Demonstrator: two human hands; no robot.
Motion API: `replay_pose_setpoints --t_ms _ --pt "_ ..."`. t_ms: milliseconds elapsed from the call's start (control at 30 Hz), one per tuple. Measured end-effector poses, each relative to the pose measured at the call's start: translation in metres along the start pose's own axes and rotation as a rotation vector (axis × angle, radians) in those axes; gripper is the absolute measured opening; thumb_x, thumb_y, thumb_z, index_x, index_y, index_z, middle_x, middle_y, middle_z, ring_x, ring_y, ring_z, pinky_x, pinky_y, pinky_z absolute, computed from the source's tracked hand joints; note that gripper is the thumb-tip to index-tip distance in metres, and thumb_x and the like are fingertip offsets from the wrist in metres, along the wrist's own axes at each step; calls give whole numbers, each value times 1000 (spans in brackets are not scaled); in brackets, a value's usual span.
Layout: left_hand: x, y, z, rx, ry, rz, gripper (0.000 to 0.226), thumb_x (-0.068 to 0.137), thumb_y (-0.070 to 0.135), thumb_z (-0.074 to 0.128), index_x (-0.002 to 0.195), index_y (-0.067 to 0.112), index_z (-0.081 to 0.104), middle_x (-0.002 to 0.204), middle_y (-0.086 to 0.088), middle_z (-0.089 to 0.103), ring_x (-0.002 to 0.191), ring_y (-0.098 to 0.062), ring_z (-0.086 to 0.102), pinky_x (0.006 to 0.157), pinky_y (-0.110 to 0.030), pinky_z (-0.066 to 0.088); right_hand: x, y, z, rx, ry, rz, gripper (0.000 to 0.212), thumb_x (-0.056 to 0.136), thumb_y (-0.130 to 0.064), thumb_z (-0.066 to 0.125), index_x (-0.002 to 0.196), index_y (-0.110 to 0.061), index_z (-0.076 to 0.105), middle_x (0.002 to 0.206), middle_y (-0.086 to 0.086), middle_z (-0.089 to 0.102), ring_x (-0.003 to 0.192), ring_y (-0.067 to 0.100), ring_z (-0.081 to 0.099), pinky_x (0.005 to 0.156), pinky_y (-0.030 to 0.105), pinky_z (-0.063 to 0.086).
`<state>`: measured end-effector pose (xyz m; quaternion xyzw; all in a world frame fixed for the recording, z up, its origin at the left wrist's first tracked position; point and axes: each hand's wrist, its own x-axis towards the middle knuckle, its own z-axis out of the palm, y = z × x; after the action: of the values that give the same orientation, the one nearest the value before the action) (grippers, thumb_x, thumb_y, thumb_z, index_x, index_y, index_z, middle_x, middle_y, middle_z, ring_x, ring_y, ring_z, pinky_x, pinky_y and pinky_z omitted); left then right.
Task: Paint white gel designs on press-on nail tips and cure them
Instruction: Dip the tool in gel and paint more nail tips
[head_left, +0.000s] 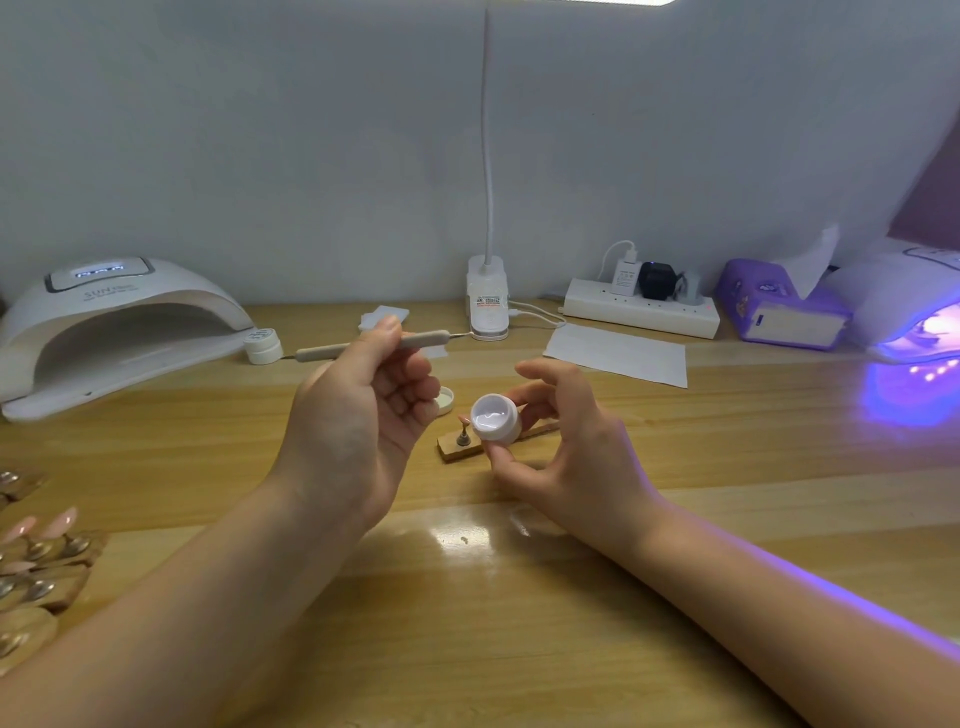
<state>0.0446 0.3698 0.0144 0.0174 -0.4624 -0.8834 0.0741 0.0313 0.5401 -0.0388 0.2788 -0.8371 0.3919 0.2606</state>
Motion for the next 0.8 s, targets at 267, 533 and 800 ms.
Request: replay_pose_setpoints --t_ms 267,533,800 --pt "2 -5 -4 68 49 9 29 93 35 59 73 14 61 54 4 54 48 -8 53 45 -20 45 -1 3 1 -5 5 -2 67 73 -16 82 128 -9 44 103 1 64 86 6 61 79 15 51" --pt "7 -22 -21 458 131 300 28 97 30 54 76 14 64 59 4 63 59 -10 60 58 -28 47 12 20 -11 3 162 111 58 73 -25 83 118 -19 45 94 -6 59 75 9 59 66 17 50" --pt "9 -31 -31 526 86 292 21 97 21 53 81 11 62 58 3 63 59 -10 59 55 -21 48 19 60 -34 -120 156 448 60 77 -43 76 124 -24 43 93 -13 54 79 10 57 73 34 52"
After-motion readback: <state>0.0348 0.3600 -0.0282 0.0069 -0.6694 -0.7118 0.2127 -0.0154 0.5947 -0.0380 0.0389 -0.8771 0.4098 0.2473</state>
